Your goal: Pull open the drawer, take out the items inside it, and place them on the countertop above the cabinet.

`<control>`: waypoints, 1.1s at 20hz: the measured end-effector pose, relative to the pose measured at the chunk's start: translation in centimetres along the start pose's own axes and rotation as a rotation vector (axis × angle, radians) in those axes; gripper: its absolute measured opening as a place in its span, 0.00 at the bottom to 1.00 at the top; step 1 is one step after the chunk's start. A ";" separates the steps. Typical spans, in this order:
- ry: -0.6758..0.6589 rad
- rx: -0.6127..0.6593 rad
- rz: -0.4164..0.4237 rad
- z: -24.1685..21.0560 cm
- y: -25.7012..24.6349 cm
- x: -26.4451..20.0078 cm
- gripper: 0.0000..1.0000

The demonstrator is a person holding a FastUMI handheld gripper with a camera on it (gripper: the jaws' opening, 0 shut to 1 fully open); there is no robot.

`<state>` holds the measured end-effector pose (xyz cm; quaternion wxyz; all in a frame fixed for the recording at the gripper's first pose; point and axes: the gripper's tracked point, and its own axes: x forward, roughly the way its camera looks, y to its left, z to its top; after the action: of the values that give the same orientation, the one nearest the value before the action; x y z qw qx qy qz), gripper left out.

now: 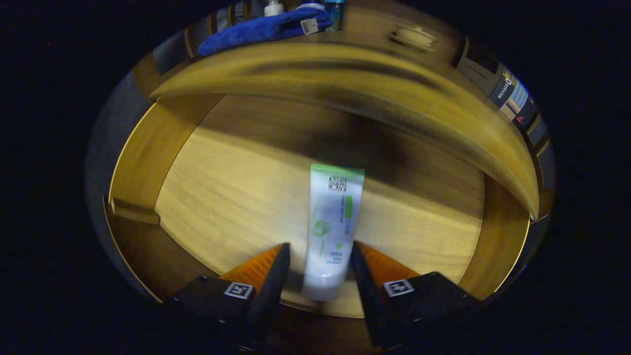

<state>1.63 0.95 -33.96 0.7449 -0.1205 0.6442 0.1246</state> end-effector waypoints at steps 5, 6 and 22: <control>-0.058 0.020 0.028 1.7 0.3 -2.8 0.49; -0.086 0.018 0.044 2.5 0.7 -3.8 0.49; -0.597 -0.206 0.201 18.0 6.0 -23.8 0.49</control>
<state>13.02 11.98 -8.02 0.8688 -0.0891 0.3900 0.2918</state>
